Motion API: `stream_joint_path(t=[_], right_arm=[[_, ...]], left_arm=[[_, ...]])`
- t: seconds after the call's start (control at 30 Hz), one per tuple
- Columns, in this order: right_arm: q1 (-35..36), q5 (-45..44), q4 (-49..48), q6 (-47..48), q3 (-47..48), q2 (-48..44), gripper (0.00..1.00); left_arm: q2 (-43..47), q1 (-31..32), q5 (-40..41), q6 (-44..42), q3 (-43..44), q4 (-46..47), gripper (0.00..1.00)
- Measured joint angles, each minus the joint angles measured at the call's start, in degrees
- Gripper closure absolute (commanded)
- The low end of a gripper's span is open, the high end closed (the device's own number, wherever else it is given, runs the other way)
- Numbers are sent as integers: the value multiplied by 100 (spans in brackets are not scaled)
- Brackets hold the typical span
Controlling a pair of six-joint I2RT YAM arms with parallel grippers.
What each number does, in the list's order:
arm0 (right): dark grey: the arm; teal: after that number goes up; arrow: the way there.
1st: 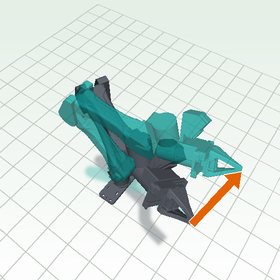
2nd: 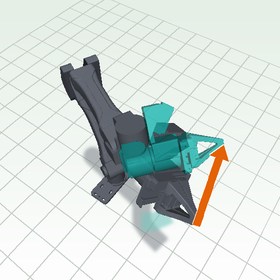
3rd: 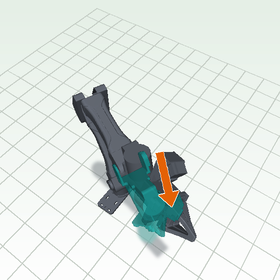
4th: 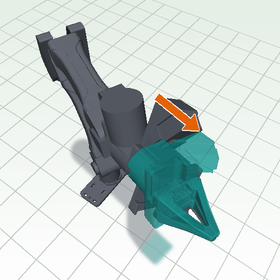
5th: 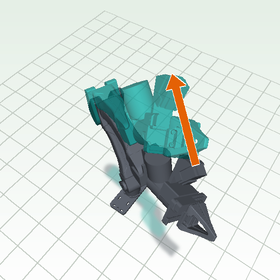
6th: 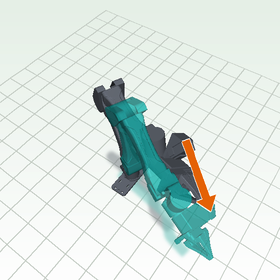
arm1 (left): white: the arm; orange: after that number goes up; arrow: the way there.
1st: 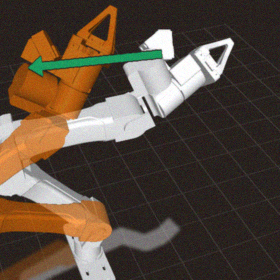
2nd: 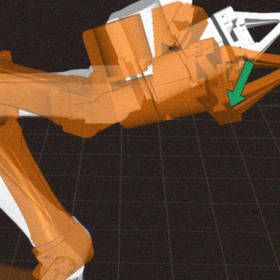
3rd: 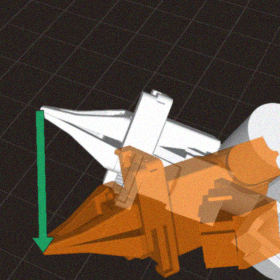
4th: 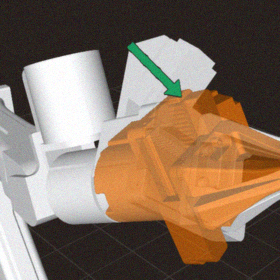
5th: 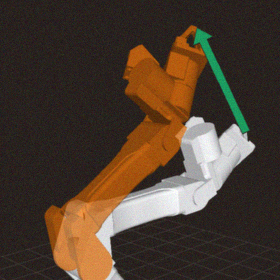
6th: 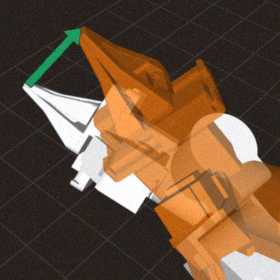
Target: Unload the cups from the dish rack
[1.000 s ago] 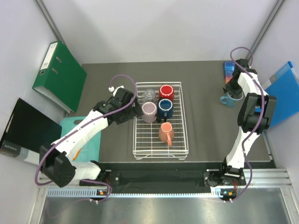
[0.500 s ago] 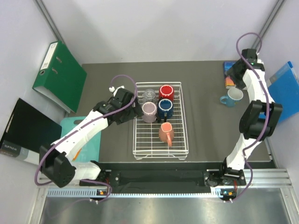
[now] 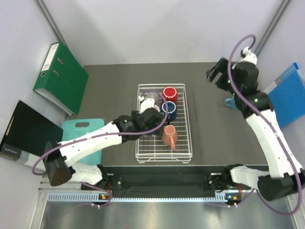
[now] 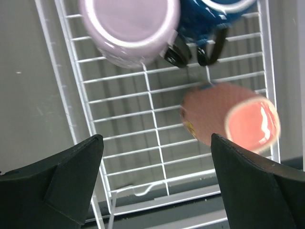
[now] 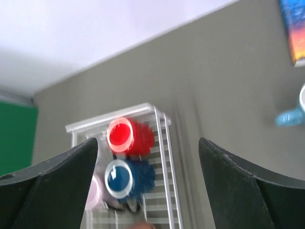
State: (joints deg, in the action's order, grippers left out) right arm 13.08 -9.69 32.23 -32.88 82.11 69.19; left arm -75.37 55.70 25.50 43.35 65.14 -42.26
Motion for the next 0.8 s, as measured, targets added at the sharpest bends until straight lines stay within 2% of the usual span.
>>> stream_joint_path(t=[0.17, 0.3, 0.5, 0.7, 0.8], right_arm=[[752, -245, -90, 146, -1298, -861, 13], [1165, -332, 83, 181, -2157, -1263, 13], [1207, -422, 195, 273, -2297, -1644, 12], [1215, -505, 205, 393, -2297, -1812, 12], [1215, -505, 210, 439, -2297, -1814, 12]], left_arm=[[-22, 479, 332, 291, 42, 28, 1], [-374, 752, 682, 640, 439, 20, 1], [-1294, 1084, 1016, 1235, 1187, -7, 1], [-2492, 1255, 1276, 2135, 2568, -612, 1], [-2763, 1307, 1364, 2474, 2857, -876, 1]])
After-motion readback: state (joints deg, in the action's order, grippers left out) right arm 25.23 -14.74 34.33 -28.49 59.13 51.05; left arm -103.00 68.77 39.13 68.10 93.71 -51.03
